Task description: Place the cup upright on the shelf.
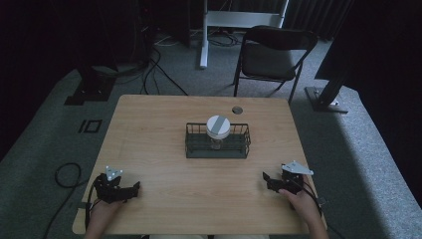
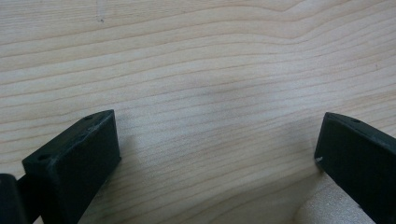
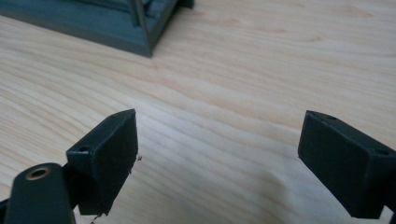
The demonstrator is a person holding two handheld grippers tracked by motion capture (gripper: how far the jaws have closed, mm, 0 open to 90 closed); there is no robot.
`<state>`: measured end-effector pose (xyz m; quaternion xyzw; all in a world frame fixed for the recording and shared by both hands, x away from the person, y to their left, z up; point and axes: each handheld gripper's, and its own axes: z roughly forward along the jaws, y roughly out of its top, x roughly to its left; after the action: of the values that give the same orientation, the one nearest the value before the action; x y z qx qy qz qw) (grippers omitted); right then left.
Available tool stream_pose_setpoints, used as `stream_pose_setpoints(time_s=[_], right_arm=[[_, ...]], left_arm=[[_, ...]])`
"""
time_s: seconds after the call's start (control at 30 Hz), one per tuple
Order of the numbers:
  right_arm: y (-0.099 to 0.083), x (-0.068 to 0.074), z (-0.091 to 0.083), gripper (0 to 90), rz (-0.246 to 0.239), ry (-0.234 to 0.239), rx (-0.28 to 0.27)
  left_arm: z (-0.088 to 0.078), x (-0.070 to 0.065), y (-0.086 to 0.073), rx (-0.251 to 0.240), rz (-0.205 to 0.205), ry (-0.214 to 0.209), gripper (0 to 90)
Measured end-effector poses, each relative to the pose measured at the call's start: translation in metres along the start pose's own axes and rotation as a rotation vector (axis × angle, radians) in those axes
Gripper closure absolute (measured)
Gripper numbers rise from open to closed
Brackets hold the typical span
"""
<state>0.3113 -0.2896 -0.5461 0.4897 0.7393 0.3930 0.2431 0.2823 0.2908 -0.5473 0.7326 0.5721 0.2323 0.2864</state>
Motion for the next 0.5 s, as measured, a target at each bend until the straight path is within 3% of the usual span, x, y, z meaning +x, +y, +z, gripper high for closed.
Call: stream_pose_setpoints(time_s=[0.27,0.5], right_arm=[[-0.007,-0.003,-0.007,12.1,0.036,-0.04,0.044],[-0.013,-0.001,-0.012,12.1,0.034,-0.092,0.089]], left_arm=[[0.0,0.0,0.0,0.0,0.0,0.0,0.3],[0.0,0.0,0.0,0.0,0.0,0.0,0.3]])
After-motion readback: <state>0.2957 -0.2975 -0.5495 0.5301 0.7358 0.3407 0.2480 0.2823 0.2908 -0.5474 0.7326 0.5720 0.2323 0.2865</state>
